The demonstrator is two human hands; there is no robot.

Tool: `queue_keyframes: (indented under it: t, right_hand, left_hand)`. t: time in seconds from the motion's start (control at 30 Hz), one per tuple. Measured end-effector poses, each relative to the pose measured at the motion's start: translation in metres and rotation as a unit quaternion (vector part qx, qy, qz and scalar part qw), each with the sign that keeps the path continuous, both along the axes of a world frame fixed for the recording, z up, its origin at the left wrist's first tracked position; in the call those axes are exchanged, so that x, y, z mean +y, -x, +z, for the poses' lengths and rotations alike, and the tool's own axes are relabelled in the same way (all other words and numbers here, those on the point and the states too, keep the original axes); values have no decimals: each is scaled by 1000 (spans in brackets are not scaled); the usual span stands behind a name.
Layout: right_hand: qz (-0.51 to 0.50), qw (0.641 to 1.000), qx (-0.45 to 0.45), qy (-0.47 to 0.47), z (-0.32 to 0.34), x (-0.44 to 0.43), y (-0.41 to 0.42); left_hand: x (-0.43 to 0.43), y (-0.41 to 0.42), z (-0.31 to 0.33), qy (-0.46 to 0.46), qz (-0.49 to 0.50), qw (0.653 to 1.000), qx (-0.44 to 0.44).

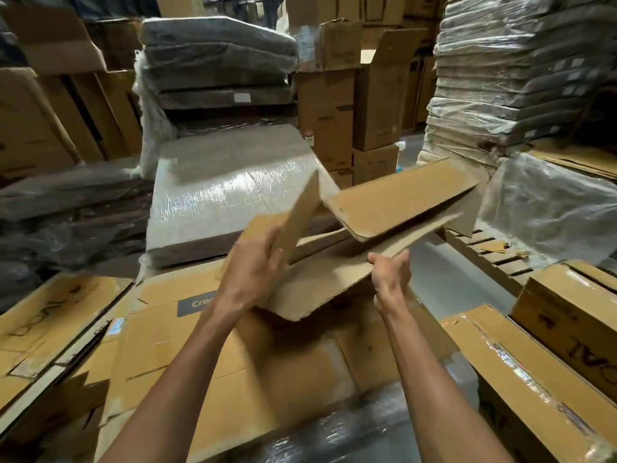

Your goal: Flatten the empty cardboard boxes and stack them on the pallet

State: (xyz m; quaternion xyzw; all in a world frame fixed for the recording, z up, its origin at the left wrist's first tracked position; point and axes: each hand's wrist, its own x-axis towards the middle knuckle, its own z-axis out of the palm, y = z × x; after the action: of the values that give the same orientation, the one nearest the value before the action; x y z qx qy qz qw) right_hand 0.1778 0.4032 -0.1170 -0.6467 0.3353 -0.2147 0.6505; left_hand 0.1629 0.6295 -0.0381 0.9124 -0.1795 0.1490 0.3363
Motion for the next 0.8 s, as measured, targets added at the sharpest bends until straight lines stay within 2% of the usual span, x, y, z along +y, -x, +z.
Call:
queue_keyframes:
  t: [0.1, 0.17, 0.27, 0.37, 0.43, 0.47, 0.53, 0.6, 0.63, 0.7, 0.8]
  right_hand:
    - [58, 992, 2, 110, 30, 5, 2]
    - [90, 978, -15, 189, 45, 8, 0]
    - [163, 951, -52, 259, 59, 12, -3]
    - [214, 917, -31, 337, 76, 7, -8]
    - [223, 902, -9, 370, 83, 1, -11]
    - [223, 897, 0, 381, 85, -2, -12]
    - [204, 901, 11, 383, 87, -10, -14]
    - [190, 914, -1, 358, 89, -17, -15]
    - [188, 919, -8, 347, 90, -22, -16]
    - [192, 918, -14, 348, 96, -33, -19]
    - [206, 926, -37, 314, 109, -43, -22]
  left_hand:
    - [-9, 0, -1, -84, -31, 996, 25]
    - [-13, 0, -2, -85, -36, 995, 38]
    - [-18, 0, 1, -118, -66, 990, 45]
    - [-26, -5, 8, -170, -85, 981, 48]
    - [-27, -9, 14, -171, -105, 977, 66]
    - [-26, -10, 17, -149, -119, 978, 86]
    - [-17, -9, 19, -30, -168, 973, 154]
    - [-2, -4, 11, 106, -216, 950, 202]
    - [8, 0, 1, 140, -229, 942, 200]
    - [25, 6, -26, 172, -234, 937, 192]
    - [37, -1, -69, 206, -141, 949, 193]
